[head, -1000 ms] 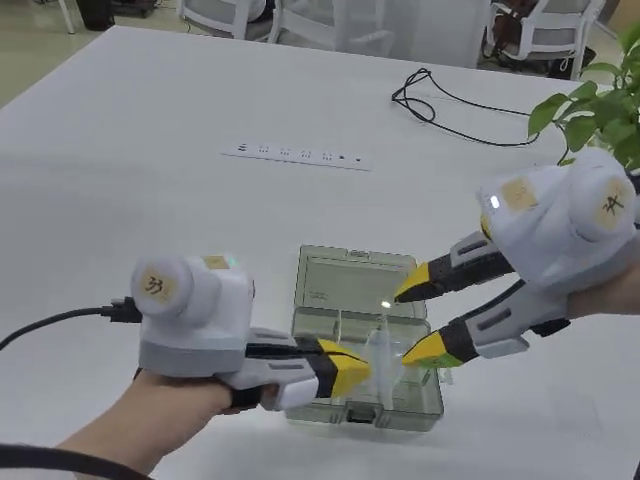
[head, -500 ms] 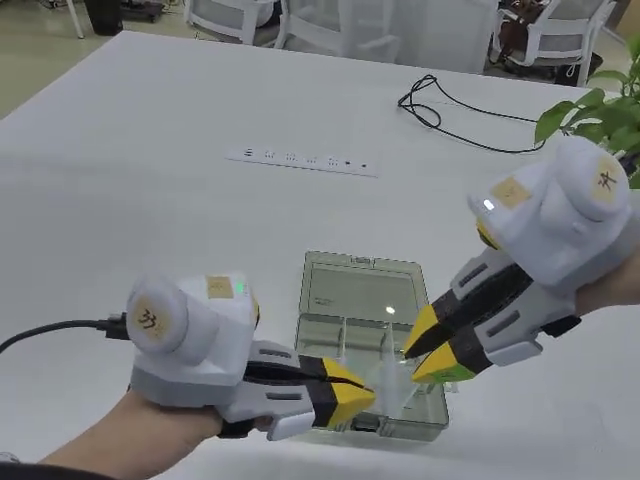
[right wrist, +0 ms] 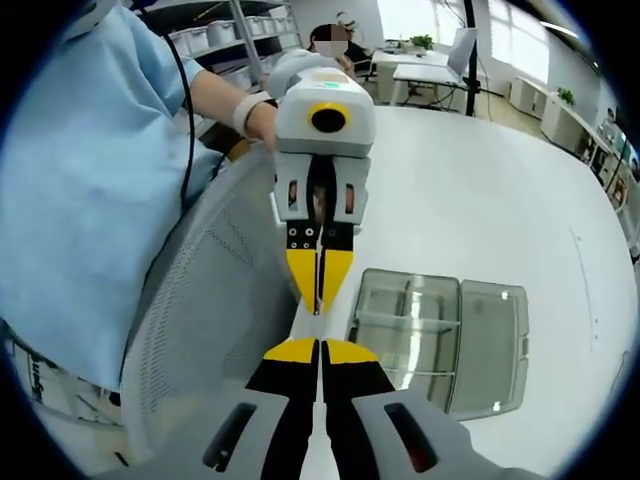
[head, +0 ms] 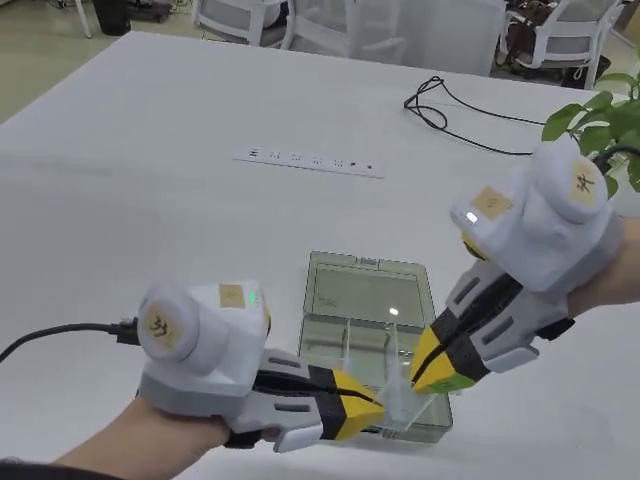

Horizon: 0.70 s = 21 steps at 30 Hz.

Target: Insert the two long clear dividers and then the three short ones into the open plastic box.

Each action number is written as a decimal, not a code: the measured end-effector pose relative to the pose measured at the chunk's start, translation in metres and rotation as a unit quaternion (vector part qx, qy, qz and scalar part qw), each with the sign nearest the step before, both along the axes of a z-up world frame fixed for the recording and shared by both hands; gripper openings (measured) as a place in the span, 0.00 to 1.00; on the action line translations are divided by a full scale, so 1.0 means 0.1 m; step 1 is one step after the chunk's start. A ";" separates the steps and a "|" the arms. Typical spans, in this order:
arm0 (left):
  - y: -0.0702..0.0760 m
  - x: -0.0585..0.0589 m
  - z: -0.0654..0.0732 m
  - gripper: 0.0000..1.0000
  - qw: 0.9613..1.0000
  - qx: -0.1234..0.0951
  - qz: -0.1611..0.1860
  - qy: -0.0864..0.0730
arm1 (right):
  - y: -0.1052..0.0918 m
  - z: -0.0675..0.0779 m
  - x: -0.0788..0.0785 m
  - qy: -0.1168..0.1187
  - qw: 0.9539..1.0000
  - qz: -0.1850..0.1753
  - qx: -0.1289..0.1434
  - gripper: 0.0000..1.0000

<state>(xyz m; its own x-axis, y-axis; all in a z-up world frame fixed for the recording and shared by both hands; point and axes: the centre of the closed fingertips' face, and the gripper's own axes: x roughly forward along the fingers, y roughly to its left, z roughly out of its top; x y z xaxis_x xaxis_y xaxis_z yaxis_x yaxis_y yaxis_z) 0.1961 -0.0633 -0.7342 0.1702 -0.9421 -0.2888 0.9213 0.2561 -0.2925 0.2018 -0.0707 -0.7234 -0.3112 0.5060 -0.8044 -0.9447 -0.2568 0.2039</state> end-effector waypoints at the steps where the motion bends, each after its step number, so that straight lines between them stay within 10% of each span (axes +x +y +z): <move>1: 0.00 0.00 0.00 0.00 1.000 0.001 0.001 -0.001 | 0.00 0.00 0.01 -0.002 1.000 0.001 0.000 0.02; 15: 0.06 0.13 -0.05 0.00 1.000 0.021 0.021 -0.006 | 0.07 0.00 0.10 -0.007 1.000 -0.023 -0.019 0.02; 21: 0.12 0.20 -0.13 0.19 0.998 0.040 0.048 -0.010 | 0.06 0.00 0.17 -0.017 0.999 -0.029 -0.030 0.02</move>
